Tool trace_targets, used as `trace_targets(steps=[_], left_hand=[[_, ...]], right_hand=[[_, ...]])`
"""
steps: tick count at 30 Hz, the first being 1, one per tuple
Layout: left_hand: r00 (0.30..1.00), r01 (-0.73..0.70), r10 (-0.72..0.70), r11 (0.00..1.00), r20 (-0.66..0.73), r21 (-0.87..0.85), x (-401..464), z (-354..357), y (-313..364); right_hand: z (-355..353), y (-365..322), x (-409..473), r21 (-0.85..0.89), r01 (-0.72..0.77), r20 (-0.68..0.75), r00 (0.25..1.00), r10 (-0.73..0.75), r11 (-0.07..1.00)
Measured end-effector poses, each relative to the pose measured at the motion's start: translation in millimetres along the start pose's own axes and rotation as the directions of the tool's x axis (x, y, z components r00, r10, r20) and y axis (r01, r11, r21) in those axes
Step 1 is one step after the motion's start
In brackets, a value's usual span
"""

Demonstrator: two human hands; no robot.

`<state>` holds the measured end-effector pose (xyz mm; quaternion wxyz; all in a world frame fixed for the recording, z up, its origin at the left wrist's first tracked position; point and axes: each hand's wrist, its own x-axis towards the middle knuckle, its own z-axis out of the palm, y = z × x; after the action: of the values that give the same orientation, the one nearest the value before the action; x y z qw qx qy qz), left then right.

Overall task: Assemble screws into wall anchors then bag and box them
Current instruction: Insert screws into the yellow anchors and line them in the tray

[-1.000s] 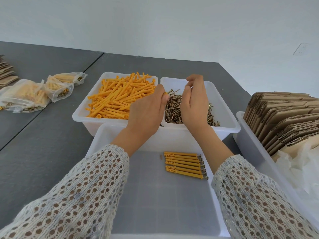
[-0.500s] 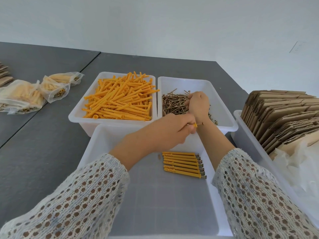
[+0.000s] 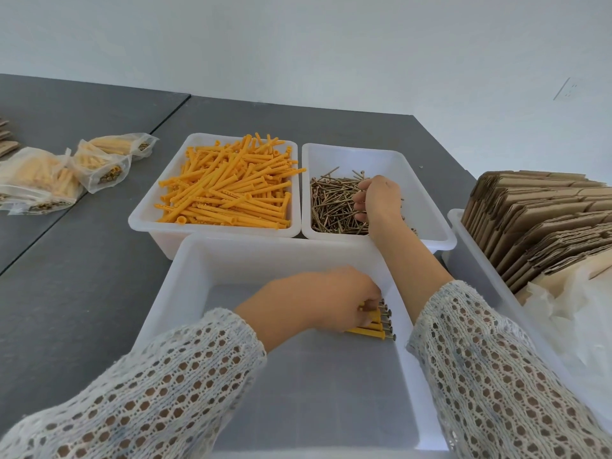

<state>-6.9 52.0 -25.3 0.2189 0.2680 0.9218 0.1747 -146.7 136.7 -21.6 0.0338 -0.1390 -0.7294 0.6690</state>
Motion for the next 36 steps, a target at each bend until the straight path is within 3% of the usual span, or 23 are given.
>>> trace_targets(steps=[9,13,26,36], left_hand=[[0.990,-0.106,0.132,0.940,-0.058,0.325,0.3,33.5,20.7],[0.988,-0.081,0.131,0.890,-0.083,0.448,1.5,40.2,22.8],[0.979,0.038,0.032,0.941,-0.199,0.337,7.3,40.5,18.6],[0.977,0.133,-0.077,0.947,-0.197,0.291,8.9,35.8,20.6]], right_hand=[[2.1,0.4,2.8,-0.029,-0.012,-0.002,1.000,0.012,0.999],[2.1,0.7,2.7,-0.023,-0.016,-0.001,1.000,0.016,1.000],[3.2,2.1,2.1,-0.064,0.030,-0.002,1.000,-0.031,0.997],[2.9,3.6,3.0,-0.090,0.073,0.015,0.997,-0.072,0.993]])
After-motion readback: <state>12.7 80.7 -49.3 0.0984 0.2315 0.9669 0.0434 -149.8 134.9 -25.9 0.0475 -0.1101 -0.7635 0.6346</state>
